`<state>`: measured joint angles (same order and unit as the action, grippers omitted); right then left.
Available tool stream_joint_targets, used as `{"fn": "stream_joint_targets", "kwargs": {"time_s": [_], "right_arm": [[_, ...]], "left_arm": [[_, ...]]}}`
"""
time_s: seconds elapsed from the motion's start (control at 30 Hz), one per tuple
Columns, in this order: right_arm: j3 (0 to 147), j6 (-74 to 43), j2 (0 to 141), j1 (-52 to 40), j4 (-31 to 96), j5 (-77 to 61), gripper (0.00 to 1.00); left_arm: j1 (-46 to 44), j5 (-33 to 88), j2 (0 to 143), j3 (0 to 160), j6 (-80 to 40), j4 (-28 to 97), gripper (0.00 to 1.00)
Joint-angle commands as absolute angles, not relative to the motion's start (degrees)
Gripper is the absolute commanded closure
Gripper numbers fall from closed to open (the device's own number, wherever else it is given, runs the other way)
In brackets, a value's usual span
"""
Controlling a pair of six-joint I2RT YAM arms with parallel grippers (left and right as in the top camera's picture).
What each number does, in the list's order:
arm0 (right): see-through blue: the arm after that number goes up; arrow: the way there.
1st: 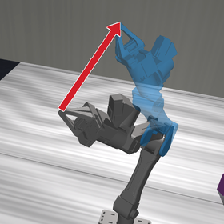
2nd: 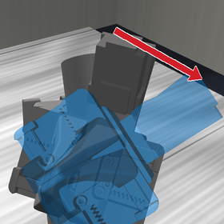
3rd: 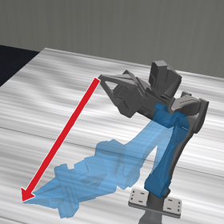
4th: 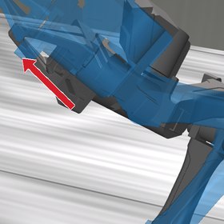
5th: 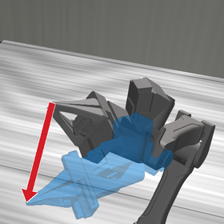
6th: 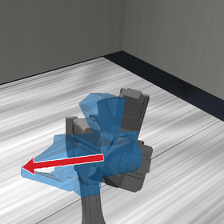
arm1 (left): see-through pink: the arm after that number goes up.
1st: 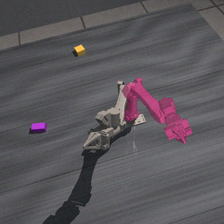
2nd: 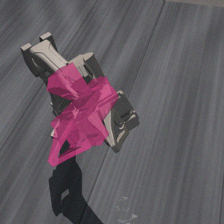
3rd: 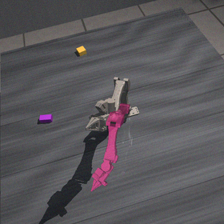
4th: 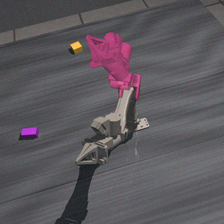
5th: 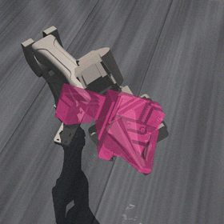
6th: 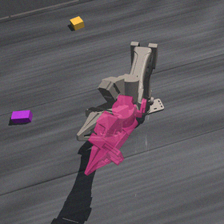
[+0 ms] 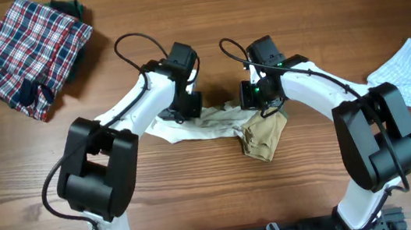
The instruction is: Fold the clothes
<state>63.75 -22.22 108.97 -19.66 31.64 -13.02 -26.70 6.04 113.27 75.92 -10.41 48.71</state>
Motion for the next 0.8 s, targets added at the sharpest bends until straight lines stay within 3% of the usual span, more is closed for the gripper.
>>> {"fn": "stream_joint_targets", "kwargs": {"time_s": [0.0, 0.37, 0.6, 0.77], "right_arm": [[63.1, -21.0, 111.4, -19.0, 32.3, -9.8, 0.96], [63.1, -21.0, 111.4, -19.0, 32.4, -9.8, 0.96], [63.1, -20.9, 111.4, -19.0, 32.2, -9.8, 0.96], [63.1, -21.0, 111.4, -19.0, 32.2, -9.8, 0.96]], "left_arm": [[-26.4, 7.0, 113.8, 75.7, -10.7, 50.7, 0.96], [-26.4, 3.9, 113.8, 75.8, -10.7, 59.8, 0.96], [-26.5, 3.9, 106.7, 75.8, -11.0, 48.8, 0.96], [-26.5, 7.6, 109.4, 75.8, -10.9, 43.6, 0.96]]}}
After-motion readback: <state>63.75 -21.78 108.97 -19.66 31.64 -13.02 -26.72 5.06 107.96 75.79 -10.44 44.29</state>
